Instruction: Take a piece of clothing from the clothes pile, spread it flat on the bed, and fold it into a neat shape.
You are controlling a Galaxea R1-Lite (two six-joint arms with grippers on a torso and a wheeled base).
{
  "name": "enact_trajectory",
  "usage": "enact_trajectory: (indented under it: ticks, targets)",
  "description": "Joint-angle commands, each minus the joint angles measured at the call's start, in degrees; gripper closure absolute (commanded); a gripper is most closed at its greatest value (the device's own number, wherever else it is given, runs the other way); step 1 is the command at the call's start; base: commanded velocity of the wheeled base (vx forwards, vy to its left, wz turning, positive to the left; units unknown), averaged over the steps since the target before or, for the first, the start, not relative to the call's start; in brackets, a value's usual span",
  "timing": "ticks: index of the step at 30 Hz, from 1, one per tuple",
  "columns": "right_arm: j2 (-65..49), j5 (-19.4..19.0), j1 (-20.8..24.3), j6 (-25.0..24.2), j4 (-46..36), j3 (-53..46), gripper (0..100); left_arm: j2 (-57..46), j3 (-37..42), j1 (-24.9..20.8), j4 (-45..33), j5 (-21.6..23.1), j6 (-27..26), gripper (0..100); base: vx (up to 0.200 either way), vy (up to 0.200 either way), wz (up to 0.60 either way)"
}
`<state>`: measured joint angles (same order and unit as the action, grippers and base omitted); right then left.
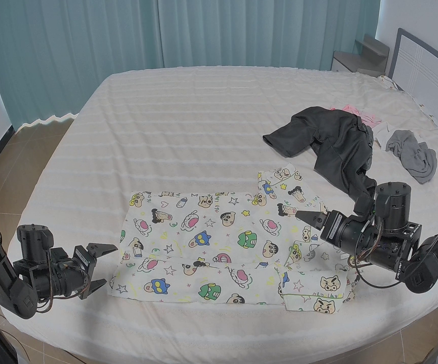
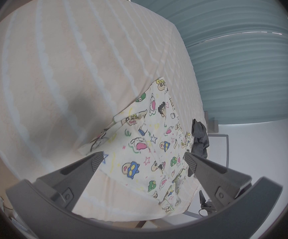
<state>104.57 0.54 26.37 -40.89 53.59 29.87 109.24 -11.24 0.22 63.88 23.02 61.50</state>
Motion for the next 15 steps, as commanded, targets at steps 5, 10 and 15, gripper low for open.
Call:
enact_trajectory:
  ticks: [5, 10, 15]
  targets:
    - [0.11, -0.01, -0.09, 0.28, 0.02, -0.07, 0, 0.8, -0.36, 0.04, 0.11, -0.34, 0.02, 0, 0.0, 0.0, 0.0]
    - [0.55, -0.01, -0.09, 0.28, 0.02, -0.07, 0, 1.5, 0.08, 0.04, 2.48, -0.69, 0.02, 0, 0.0, 0.0, 0.0]
    - [0.55, -0.1, -1.32, 0.28, 0.02, 0.28, 0, 1.94, 0.17, 0.04, 3.97, -0.78, -0.07, 0, 0.0, 0.0, 0.0]
